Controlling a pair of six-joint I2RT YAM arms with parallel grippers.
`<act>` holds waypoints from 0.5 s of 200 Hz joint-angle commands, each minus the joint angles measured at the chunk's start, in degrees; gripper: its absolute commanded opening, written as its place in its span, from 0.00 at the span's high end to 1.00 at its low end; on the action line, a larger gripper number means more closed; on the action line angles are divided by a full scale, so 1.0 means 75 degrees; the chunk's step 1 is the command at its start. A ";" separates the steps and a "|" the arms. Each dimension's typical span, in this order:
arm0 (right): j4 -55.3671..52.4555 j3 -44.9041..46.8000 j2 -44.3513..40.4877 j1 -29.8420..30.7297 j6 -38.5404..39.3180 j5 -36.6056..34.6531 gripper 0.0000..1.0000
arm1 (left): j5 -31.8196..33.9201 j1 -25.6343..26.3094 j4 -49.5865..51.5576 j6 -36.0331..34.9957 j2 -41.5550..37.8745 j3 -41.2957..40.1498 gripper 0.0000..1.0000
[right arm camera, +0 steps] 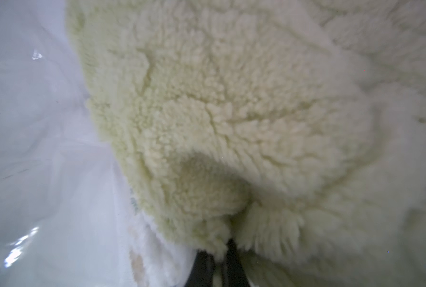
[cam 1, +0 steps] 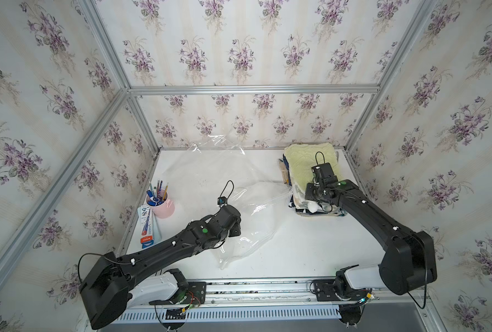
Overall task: Take the blanket out of the vacuum bag
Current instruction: Adjust the blanket at the center of the board.
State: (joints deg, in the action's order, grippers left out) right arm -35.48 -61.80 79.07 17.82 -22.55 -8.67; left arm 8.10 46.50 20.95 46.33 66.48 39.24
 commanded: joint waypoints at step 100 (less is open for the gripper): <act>-0.0387 -0.0401 -0.0500 0.0002 -0.0342 0.3720 0.69 | 0.0010 0.0000 0.0031 -0.0153 -0.0003 0.0053 0.95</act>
State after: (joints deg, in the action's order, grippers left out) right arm -37.23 -66.15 74.78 17.76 -24.71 10.68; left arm 8.01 46.46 20.93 45.69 66.54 39.46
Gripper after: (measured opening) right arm 0.113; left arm 0.062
